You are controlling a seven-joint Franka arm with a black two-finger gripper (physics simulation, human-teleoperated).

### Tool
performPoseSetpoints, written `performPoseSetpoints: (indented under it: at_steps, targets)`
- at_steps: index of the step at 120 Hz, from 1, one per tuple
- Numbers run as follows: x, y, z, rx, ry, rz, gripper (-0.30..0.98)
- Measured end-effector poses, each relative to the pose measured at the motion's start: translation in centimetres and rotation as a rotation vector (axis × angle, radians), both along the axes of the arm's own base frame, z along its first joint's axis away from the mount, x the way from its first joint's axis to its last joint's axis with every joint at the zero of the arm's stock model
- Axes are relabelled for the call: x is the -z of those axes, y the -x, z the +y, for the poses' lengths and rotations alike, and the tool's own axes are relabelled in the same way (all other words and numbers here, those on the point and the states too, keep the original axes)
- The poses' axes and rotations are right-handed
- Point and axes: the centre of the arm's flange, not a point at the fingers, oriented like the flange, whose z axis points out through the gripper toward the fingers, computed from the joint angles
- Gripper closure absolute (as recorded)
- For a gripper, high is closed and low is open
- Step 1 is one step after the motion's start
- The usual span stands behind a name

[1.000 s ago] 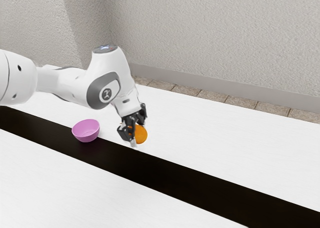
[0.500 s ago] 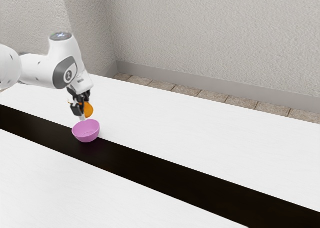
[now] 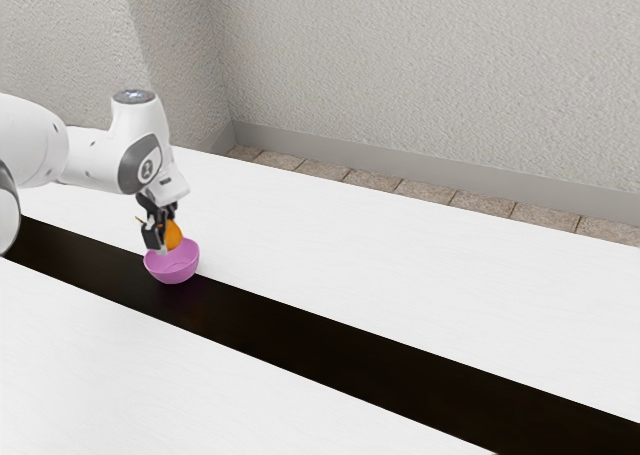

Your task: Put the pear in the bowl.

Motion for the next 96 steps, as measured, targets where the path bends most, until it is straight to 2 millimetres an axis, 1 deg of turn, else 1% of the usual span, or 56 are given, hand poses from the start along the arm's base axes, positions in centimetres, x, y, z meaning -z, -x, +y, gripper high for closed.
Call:
performPoseSetpoints:
  at_steps: [13,24,30,34,40,47,56,67,72,77,81,86,96]
  targets:
    - [0.0,0.1,0.1,-0.002,0.003,0.005,0.20]
    - [0.0,0.1,0.1,-0.001,0.006,0.008,0.13]
    - [-0.4,0.1,0.0,0.000,0.008,0.002,0.10]
    - [-1.1,0.2,-0.4,-0.002,0.017,-0.007,0.09]
    - [-3.3,0.4,-1.6,-0.006,0.042,-0.019,0.07]
    - [-7.5,1.3,-3.5,-0.018,0.080,-0.024,0.05]
    - [-12.8,2.9,-6.8,-0.012,0.126,-0.018,0.04]
    - [-19.5,5.3,-11.0,0.015,0.170,-0.028,0.02]
    - [-22.1,6.4,-12.8,0.032,0.184,-0.037,0.02]
    - [-24.6,6.8,-14.4,0.047,0.189,-0.048,0.02]
    - [-26.1,7.0,-15.2,0.052,0.190,-0.053,0.01]
    - [-27.2,7.1,-15.7,0.047,0.190,-0.052,0.01]
    - [-28.3,7.3,-15.0,0.008,0.189,-0.040,0.01]
